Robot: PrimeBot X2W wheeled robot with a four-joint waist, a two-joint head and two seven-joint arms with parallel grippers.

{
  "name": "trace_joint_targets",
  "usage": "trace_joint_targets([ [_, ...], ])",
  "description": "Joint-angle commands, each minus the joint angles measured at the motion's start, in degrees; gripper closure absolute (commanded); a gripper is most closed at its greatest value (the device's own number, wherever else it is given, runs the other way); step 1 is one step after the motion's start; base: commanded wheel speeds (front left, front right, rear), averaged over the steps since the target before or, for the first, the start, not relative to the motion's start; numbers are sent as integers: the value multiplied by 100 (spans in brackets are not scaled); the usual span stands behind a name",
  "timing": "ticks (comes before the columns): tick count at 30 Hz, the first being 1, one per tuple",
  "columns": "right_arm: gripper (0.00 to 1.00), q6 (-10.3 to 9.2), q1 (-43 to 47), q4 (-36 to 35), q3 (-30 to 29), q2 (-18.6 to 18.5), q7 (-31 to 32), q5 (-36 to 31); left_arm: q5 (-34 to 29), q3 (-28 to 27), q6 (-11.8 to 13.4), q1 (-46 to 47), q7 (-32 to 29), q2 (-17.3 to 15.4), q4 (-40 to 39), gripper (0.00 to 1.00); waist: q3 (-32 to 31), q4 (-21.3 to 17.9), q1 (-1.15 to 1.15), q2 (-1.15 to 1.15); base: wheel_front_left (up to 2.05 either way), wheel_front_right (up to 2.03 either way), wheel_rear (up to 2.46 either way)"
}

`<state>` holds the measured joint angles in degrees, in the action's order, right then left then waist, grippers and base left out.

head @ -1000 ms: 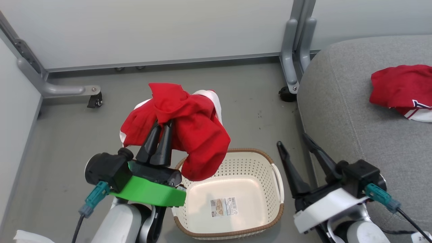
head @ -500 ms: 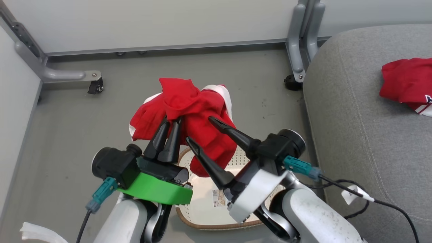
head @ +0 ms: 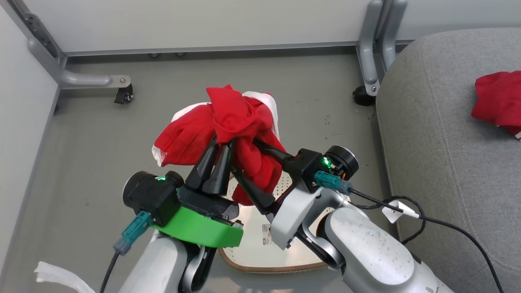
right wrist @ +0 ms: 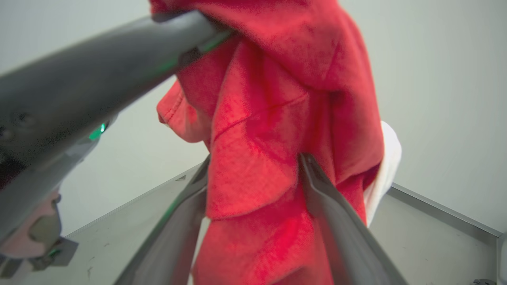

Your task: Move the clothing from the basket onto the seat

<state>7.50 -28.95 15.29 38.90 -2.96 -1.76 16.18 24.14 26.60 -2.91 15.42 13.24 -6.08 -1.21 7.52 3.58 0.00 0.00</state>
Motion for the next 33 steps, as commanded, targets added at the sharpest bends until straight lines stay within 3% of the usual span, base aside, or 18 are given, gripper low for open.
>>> trace_joint_targets([
  [1,100,-2,-94,77,27,-4,-71,51,14,12,-25,83,40,18,10,100,-8,6,0,0,0,0,0],
  [24,100,-2,-339,440,204,3,-405,467,149,27,14,36,90,-12,11,100,17,26,0,0,0,0,0],
  [25,100,-2,-345,451,200,3,-413,463,155,9,35,37,100,-5,8,55,20,29,0,0,0,0,0],
  [26,100,-2,-361,465,190,3,-421,456,119,16,44,44,92,-9,20,0,20,36,0,0,0,0,0],
  [33,100,-2,-452,561,82,5,-524,376,32,100,14,-45,84,-94,-7,0,-2,76,0,0,0,0,0],
])
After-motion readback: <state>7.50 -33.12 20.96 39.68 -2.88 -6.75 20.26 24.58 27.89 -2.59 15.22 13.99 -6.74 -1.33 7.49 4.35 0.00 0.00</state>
